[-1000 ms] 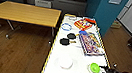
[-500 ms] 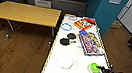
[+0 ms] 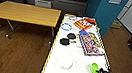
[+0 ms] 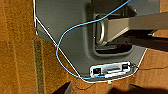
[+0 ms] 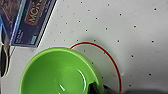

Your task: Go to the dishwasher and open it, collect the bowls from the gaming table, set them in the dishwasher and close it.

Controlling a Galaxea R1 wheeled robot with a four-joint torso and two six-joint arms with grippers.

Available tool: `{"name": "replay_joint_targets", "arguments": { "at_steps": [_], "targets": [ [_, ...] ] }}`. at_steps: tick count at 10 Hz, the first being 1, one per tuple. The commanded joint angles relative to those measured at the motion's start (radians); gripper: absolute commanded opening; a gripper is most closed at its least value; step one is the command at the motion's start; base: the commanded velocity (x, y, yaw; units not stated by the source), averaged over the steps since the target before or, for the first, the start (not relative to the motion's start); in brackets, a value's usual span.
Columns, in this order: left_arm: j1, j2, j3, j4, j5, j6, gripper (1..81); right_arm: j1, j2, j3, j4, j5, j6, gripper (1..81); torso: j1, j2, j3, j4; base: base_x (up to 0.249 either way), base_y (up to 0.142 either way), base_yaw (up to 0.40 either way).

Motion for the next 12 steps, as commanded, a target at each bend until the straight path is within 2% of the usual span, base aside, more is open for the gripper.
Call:
{"name": "replay_joint_targets", "arguments": {
  "at_steps": [1,2,4,6,7,8,10,12],
  "targets": [
    [0.009,0.000,0.002,-0.009,0.074,0.002,81.1,0.112,-0.073,0.042,0.012,-0.050,-0.001,1.0,0.000,0.000,0.000,0.000,0.000,0.000,0.000],
    [0.009,-0.002,0.005,-0.007,0.073,0.002,81.1,0.120,-0.142,0.092,0.006,-0.071,-0.002,1.0,0.000,0.000,0.000,0.000,0.000,0.000,0.000],
    [0.008,0.004,0.007,0.001,0.071,0.003,81.1,0.132,-0.357,0.239,-0.007,-0.184,-0.019,1.0,0.000,0.000,0.000,0.000,0.000,0.000,0.000],
    [0.002,0.009,0.008,0.007,0.073,0.003,81.1,0.168,-0.534,0.409,-0.068,-0.349,-0.085,1.0,0.000,0.000,0.000,0.000,0.000,0.000,0.000],
    [0.003,0.009,0.008,0.007,0.073,0.003,81.1,0.168,-0.612,0.477,-0.067,-0.416,-0.113,1.0,0.000,0.000,0.000,0.000,0.000,0.000,0.000],
    [0.002,0.007,0.008,0.007,0.070,0.003,81.1,0.160,-0.678,0.535,-0.057,-0.438,-0.133,1.0,0.000,0.000,0.000,0.000,0.000,0.000,0.000],
    [0.003,-0.028,0.071,0.007,0.068,0.003,81.1,0.084,-0.787,0.657,-0.054,-0.426,-0.142,1.0,0.000,0.000,0.000,0.000,0.000,0.000,0.000],
    [-0.001,-0.143,0.255,-0.001,0.064,0.003,81.1,-0.010,-0.834,0.720,-0.079,-0.424,-0.196,1.0,0.000,0.000,0.000,0.000,0.000,0.000,0.000]
  ]
}}
